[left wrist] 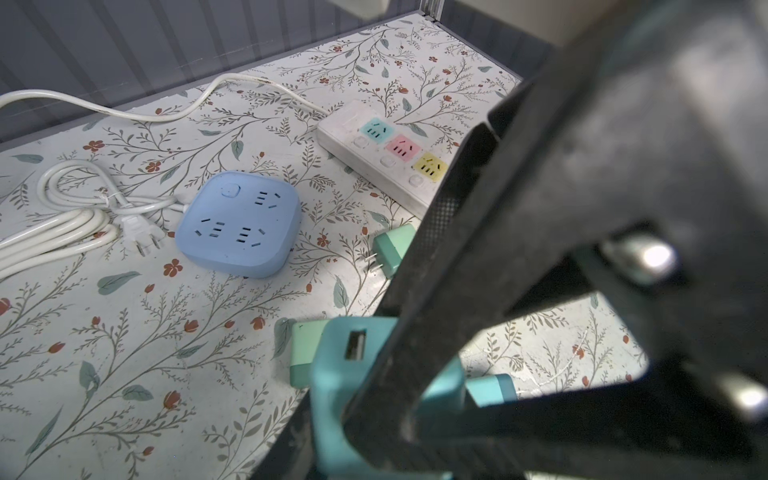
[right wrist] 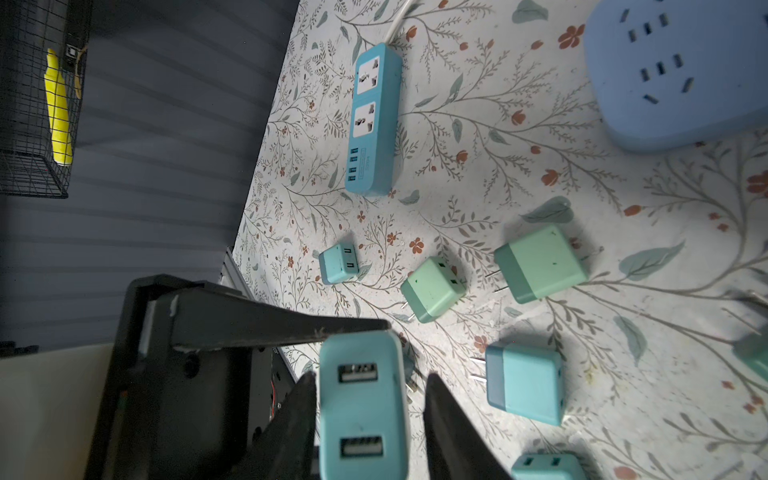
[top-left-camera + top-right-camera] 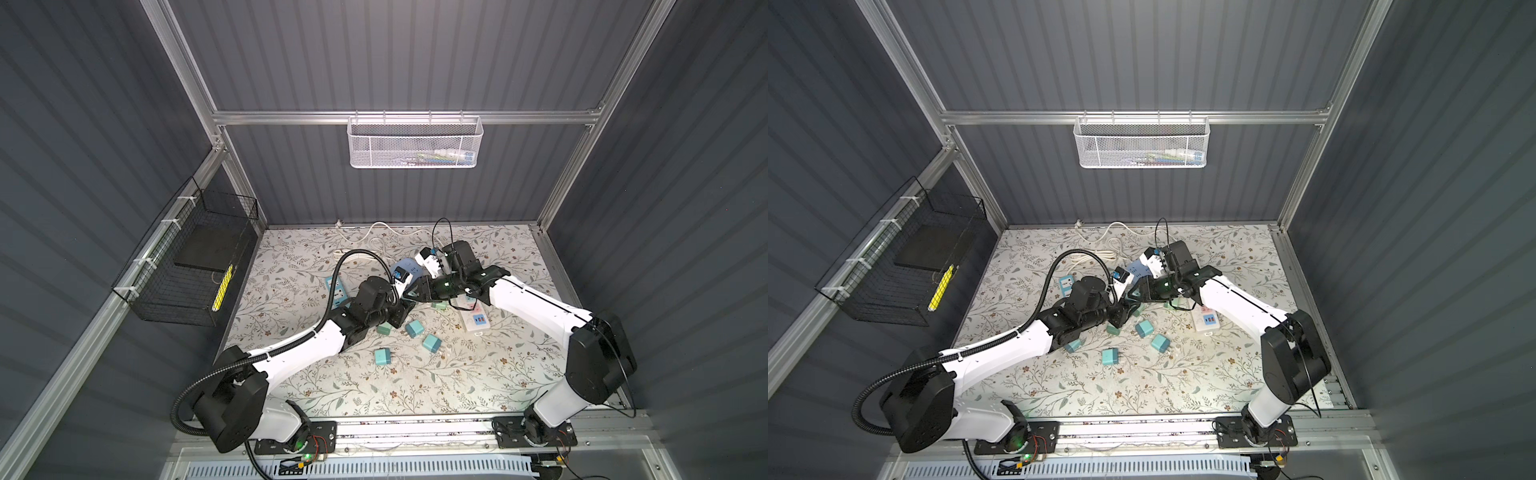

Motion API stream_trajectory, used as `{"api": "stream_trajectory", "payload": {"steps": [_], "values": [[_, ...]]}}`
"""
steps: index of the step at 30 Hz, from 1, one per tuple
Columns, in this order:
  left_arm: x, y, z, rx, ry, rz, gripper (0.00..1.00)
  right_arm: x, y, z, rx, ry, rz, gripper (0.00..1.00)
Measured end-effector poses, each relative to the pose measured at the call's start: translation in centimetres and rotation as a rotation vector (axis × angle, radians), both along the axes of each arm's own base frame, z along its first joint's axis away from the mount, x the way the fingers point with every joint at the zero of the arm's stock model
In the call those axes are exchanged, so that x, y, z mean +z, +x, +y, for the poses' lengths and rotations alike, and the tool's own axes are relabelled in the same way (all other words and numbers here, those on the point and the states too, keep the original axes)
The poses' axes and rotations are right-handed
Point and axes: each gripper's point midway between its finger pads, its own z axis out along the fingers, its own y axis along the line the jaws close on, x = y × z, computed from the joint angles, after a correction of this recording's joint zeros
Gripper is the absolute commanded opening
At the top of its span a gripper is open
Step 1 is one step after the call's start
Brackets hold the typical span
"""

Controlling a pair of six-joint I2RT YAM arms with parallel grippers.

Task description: Insert the plug

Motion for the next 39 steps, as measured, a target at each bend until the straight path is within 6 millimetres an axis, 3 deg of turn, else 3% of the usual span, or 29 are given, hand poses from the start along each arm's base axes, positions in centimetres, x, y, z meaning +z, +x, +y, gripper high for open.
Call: {"api": "stream_trajectory", "payload": {"steps": [3, 6, 9, 15, 19, 22, 24, 26, 28, 32, 35, 39], "values": [[-0.1, -0.1, 0.0, -0.002, 0.006, 0.003, 0.29, -0.3, -0.2, 0.2, 0.009, -0.002, 0.008, 0.32], [-0.2, -0.3, 0.0, -0.01, 0.005, 0.01, 0.37, -0.3, -0.2, 0.2, 0.02, -0.005, -0.008, 0.24], [-0.1, -0.3, 0.0, -0.01, 0.007, 0.007, 0.62, -0.3, -0.1, 0.2, 0.02, -0.005, -0.011, 0.21], [1.2, 0.0, 1.2, 0.055, 0.008, -0.009, 0.84, 0.1, 0.5, -0.4, -0.029, -0.033, -0.046, 0.17], [5.4, -0.3, 3.9, 0.166, -0.069, -0.077, 1.0, 2.2, 1.6, -1.7, -0.104, -0.063, -0.147, 0.17], [8.2, -0.5, 7.3, 0.319, -0.137, -0.132, 1.0, 3.7, 2.5, -3.0, -0.171, -0.096, -0.232, 0.17], [8.9, 0.0, 9.7, 0.449, -0.15, -0.142, 1.0, 4.6, 3.1, -4.0, -0.212, -0.122, -0.285, 0.17], [8.1, 1.2, 12.3, 0.586, -0.12, -0.103, 1.0, 5.3, 3.5, -4.9, -0.247, -0.141, -0.332, 0.17], [6.6, 3.7, 15.7, 0.754, -0.078, -0.022, 1.0, 5.7, 3.5, -5.8, -0.276, -0.162, -0.366, 0.17], [1.2, 7.4, 20.5, 0.987, 0.04, 0.171, 1.0, 5.5, 3.3, -6.7, -0.301, -0.19, -0.386, 0.16], [-3.6, 8.7, 22.1, 1.058, 0.128, 0.329, 1.0, 4.9, 3.1, -7.1, -0.305, -0.205, -0.383, 0.16], [-8.3, 9.3, 22.5, 1.069, 0.204, 0.479, 1.0, 4.3, 2.8, -7.3, -0.303, -0.213, -0.373, 0.16]]}}
